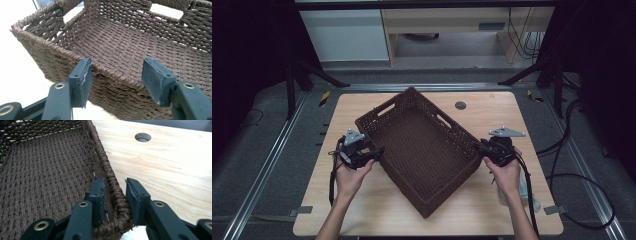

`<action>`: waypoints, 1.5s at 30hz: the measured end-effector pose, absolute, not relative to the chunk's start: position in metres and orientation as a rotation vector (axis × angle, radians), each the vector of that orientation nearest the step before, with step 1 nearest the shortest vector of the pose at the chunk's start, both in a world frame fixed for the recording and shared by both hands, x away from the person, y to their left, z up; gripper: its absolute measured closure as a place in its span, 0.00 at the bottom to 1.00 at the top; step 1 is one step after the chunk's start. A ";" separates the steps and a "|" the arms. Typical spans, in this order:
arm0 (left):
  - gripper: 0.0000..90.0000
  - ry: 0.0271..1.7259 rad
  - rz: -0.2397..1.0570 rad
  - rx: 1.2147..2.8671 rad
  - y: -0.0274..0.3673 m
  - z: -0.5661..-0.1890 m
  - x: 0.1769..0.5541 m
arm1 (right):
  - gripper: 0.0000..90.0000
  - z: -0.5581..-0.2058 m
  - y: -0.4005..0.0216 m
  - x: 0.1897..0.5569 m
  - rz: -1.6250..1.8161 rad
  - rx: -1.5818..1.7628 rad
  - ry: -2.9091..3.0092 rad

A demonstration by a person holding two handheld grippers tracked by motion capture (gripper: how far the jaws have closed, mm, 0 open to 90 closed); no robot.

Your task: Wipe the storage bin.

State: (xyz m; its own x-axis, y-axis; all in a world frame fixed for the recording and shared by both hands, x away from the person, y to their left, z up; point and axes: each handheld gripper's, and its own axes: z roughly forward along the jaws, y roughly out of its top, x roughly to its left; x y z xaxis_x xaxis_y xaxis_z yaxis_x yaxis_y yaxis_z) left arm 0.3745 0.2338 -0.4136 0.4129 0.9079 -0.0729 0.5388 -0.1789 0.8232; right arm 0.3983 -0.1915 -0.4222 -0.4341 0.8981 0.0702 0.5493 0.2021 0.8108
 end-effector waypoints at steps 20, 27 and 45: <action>0.47 1.235 0.636 1.891 0.221 -0.415 0.370 | 0.76 -0.413 -0.187 0.387 1.175 1.284 2.106; 0.48 1.225 0.615 1.868 0.228 -0.418 0.380 | 0.87 -0.420 -0.170 0.398 1.150 1.230 2.162; 0.48 1.247 0.593 1.882 0.221 -0.420 0.361 | 0.82 -0.420 -0.171 0.367 1.219 1.223 2.192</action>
